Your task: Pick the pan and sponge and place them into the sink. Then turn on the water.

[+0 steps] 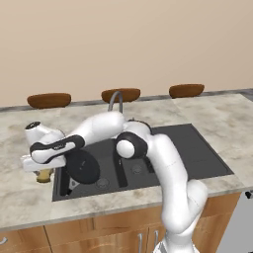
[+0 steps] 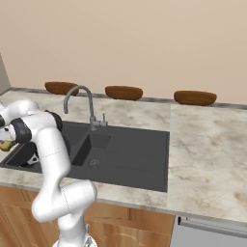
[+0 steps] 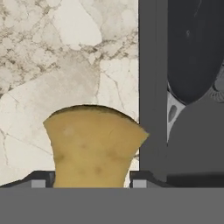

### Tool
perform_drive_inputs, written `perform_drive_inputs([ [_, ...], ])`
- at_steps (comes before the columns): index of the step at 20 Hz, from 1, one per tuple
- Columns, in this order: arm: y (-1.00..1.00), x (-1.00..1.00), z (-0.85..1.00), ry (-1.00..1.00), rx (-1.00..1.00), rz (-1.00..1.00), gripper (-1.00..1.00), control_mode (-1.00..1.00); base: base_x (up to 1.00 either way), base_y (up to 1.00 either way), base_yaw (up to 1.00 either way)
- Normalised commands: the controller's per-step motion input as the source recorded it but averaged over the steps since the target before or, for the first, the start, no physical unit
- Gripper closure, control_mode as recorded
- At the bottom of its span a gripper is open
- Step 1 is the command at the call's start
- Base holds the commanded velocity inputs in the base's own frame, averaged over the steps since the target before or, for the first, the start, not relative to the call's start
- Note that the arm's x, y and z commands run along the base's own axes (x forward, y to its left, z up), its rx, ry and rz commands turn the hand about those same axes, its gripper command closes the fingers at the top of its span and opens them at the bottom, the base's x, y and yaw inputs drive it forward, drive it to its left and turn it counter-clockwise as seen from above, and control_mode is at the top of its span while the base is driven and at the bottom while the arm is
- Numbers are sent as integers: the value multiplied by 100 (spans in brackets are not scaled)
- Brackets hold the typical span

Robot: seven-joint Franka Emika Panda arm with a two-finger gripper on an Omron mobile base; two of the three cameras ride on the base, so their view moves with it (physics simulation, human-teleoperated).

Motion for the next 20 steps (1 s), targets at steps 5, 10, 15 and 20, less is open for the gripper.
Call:
perform_drive_inputs([
  [5, -60, -18, -40, -7, 3, 0, 100, -100, 0, 0, 0],
  [10, -69, -25, 3, -6, 5, 0, 100, -100, 0, 0, 0],
  [15, -55, 0, 49, 0, 0, 0, 100, -100, 0, 0, 0],
  [20, -74, 26, 19, 0, 0, 0, 100, -100, 0, 0, 0],
])
